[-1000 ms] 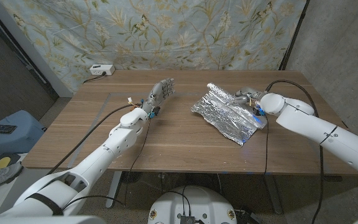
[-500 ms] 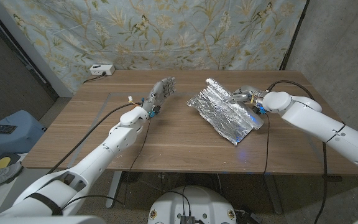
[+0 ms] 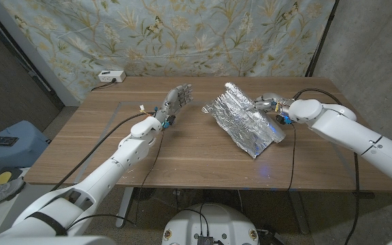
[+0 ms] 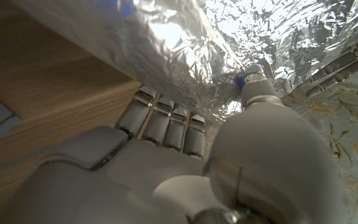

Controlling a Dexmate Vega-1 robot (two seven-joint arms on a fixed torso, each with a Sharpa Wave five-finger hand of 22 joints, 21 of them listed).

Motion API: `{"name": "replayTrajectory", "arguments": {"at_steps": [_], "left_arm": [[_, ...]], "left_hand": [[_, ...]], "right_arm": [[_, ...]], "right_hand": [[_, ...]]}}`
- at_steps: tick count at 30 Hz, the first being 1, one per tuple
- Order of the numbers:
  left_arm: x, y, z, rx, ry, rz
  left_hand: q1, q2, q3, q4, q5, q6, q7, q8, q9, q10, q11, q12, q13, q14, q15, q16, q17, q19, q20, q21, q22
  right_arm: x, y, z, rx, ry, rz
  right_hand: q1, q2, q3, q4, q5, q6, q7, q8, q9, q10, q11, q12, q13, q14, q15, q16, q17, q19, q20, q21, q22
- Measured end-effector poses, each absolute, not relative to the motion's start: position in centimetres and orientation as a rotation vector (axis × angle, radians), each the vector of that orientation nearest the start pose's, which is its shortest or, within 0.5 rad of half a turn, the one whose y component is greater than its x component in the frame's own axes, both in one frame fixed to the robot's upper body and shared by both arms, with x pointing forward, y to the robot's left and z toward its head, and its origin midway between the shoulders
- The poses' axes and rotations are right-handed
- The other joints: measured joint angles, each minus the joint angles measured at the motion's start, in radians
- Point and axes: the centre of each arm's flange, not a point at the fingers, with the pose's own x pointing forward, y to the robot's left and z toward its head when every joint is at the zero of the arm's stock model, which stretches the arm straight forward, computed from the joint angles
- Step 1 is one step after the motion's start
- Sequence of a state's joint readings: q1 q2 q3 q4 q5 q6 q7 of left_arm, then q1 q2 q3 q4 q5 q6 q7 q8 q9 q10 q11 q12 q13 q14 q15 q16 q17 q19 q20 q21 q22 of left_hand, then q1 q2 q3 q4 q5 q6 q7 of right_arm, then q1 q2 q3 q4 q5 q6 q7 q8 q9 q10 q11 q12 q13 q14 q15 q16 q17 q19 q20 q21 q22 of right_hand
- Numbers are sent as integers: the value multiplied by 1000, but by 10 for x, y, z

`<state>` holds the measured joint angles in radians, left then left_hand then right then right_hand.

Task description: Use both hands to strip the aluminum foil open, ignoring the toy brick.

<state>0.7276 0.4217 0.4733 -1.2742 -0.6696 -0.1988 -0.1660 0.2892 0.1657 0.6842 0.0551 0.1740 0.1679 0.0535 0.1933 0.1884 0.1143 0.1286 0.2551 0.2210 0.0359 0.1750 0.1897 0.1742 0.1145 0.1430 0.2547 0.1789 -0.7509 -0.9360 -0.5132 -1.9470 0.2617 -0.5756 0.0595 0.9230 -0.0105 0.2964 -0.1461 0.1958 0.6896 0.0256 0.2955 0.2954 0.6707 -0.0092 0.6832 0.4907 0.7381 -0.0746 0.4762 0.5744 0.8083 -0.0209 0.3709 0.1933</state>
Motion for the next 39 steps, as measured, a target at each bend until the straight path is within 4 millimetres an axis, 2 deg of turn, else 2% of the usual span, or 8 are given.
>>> {"name": "replayTrajectory", "arguments": {"at_steps": [5, 13, 19, 32, 35, 37, 39], "left_arm": [[666, 202, -6, -43, -546, -456], [668, 206, -6, -51, -543, -455], [670, 208, -5, -56, -541, -460], [674, 208, -2, -67, -541, -477], [674, 207, -1, -69, -542, -482], [673, 206, 1, -66, -546, -486], [671, 205, 3, -62, -547, -488]], "left_hand": [[0, 0, 0, 0, 0, 0, 0, 0, 0, 0, 0, 0, 0, 0, 0, 0, 0, 0, 0, 0, 0], [0, 0, 0, 0, 0, 0, 0, 0, 0, 0, 0, 0, 0, 0, 0, 0, 0, 0, 0, 0, 0], [0, 0, 0, 0, 0, 0, 0, 0, 0, 0, 0, 0, 0, 9, 2, 0, 0, 0, 0, 0, 0], [0, 0, 4, -4, 0, 0, 0, 0, 0, 0, 0, 0, 0, 10, 2, 0, 0, 5, 5, -7, 0], [0, 0, 4, -4, 0, 9, 9, 0, 0, 1, 1, 0, 0, 14, 7, 0, 0, 9, 9, -7, 0], [4, -4, 12, -24, 4, 17, 21, 0, 0, 13, 5, 0, 0, 30, 7, 0, 0, 25, 10, -7, 0], [28, -11, 17, -60, 11, 25, 33, 0, -2, 23, 8, 0, 0, 52, 5, 0, -1, 46, 13, -7, 0]], "right_arm": [[586, -264, 35, -827, -225, 194], [588, -264, 33, -793, -196, 219], [592, -264, 36, -760, -169, 241], [601, -267, 30, -680, -110, 295], [603, -269, 28, -648, -102, 314], [603, -269, 28, -633, -103, 321], [604, -271, 26, -617, -99, 326]], "right_hand": [[1, 6, 0, 0, -4, 0, 8, 0, 5, 5, 6, -2, -1, 0, 0, 0, 0, 33, -13, 11, -2], [6, 14, -8, -3, -7, 5, 16, -2, 5, -1, 20, -3, -2, 8, 0, -1, 1, 58, -13, 19, -3], [9, 17, -10, -1, -7, 4, 25, -2, 9, 2, 34, 2, 3, 8, 0, -1, 0, 59, -11, 19, -3], [11, 33, -14, 3, -11, 4, 28, -5, 14, 2, 34, 9, 7, 25, -7, -1, 4, 70, -8, 27, -3], [14, 36, -17, 0, -11, 7, 25, -6, 14, 4, 32, 9, 8, 26, -7, 5, 7, 70, -8, 31, -3], [14, 36, -17, 0, -11, 9, 27, -6, 14, 6, 30, 9, 9, 26, -7, 7, 8, 70, -8, 31, -6], [14, 36, -17, 0, -11, 13, 30, -8, 14, 6, 30, 9, 9, 26, -7, 7, 8, 70, -8, 31, -7]]}}
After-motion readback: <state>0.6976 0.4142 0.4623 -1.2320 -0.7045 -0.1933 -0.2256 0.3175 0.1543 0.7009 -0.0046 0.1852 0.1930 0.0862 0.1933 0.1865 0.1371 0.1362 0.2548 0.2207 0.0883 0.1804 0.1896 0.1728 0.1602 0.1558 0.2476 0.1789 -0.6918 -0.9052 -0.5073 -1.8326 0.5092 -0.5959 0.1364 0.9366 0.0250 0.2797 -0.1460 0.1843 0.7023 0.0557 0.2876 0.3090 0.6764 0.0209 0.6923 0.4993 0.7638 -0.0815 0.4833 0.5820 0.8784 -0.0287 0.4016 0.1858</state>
